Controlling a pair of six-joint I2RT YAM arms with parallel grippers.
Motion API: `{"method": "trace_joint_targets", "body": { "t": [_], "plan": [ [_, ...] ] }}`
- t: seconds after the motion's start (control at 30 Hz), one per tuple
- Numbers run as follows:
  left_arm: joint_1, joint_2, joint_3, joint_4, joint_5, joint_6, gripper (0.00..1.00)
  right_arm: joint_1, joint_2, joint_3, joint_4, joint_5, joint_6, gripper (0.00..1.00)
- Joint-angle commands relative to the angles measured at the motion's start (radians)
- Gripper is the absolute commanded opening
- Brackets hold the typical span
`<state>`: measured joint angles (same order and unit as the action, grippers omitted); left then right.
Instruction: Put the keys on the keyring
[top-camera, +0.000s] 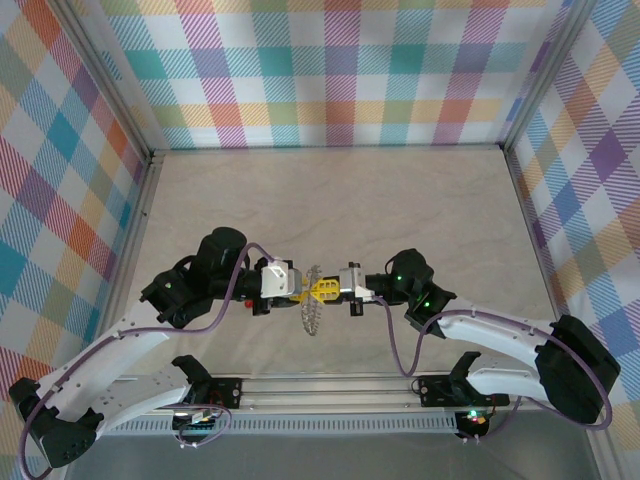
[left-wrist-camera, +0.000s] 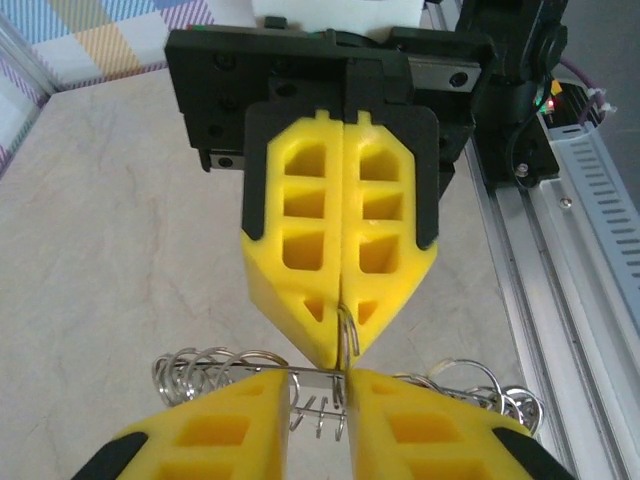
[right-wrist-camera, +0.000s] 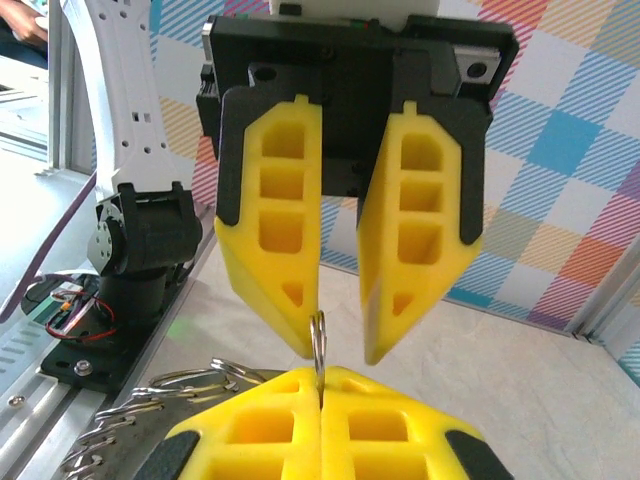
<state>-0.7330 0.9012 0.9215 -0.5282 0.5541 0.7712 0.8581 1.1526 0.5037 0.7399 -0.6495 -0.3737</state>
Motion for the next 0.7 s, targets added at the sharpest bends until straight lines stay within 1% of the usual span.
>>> {"method": "trace_joint_targets", "body": {
  "t": [0.0, 0.17, 0.27, 0.47, 0.53, 0.57, 0.67],
  "plan": [
    [-0.005, -0.002, -0.017, 0.025, 0.038, -0.006, 0.21, 0.006, 0.01, 0.03, 0.076, -0.047, 0.022, 0.0],
    [-0.005, -0.001, -0.018, 0.028, 0.027, -0.007, 0.22, 0.006, 0.018, 0.037, 0.095, -0.051, 0.036, 0.0],
    [-0.005, 0.002, -0.016, 0.032, 0.033, -0.009, 0.2, 0.006, 0.02, 0.039, 0.1, -0.057, 0.041, 0.0],
    [-0.006, 0.025, -0.023, 0.059, 0.04, -0.016, 0.19, 0.006, 0.025, 0.036, 0.132, -0.058, 0.059, 0.0],
    [-0.006, 0.033, -0.024, 0.068, 0.044, -0.016, 0.1, 0.006, 0.026, 0.038, 0.129, -0.06, 0.061, 0.0],
    [-0.006, 0.036, -0.02, 0.068, 0.047, -0.016, 0.01, 0.006, 0.025, 0.039, 0.125, -0.062, 0.061, 0.0],
    [-0.006, 0.046, -0.007, 0.052, 0.037, -0.009, 0.0, 0.006, 0.011, 0.038, 0.089, -0.056, 0.046, 0.0]
  ]
}}
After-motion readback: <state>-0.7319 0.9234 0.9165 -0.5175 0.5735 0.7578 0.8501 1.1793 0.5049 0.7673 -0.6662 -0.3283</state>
